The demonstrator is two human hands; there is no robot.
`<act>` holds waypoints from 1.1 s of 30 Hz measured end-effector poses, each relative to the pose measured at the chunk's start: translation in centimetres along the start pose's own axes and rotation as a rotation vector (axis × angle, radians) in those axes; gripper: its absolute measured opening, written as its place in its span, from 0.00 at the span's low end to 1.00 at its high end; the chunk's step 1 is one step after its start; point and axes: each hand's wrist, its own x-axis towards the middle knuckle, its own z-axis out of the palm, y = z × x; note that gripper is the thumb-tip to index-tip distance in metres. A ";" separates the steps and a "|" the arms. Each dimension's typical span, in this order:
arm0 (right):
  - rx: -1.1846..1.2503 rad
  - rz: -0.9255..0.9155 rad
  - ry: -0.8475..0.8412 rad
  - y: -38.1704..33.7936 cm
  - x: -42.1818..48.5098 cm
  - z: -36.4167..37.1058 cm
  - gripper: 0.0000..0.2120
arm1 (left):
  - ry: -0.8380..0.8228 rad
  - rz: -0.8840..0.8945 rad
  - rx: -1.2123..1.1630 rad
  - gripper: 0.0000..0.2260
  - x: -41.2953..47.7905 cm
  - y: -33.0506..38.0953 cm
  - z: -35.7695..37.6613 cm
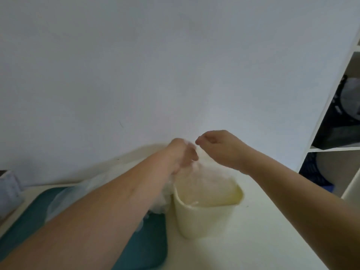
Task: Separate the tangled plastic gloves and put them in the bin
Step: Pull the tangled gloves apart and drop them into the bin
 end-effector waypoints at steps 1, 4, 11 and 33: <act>-0.095 0.002 -0.137 -0.7 -0.4 0.8 0.14 | 0.008 0.016 0.009 0.09 0.2 -0.1 -0.1; -0.365 0.039 -0.358 -1.2 -0.4 3.3 0.29 | 0.145 0.080 0.000 0.10 0.3 -0.4 -1.5; -0.642 0.127 -0.590 0.4 1.3 8.3 0.30 | 0.331 0.208 -0.040 0.12 -4.0 -1.8 -8.1; -0.135 -0.264 -0.240 -9.4 -1.5 23.9 0.26 | 0.293 0.034 0.863 0.24 -12.5 -17.9 -22.1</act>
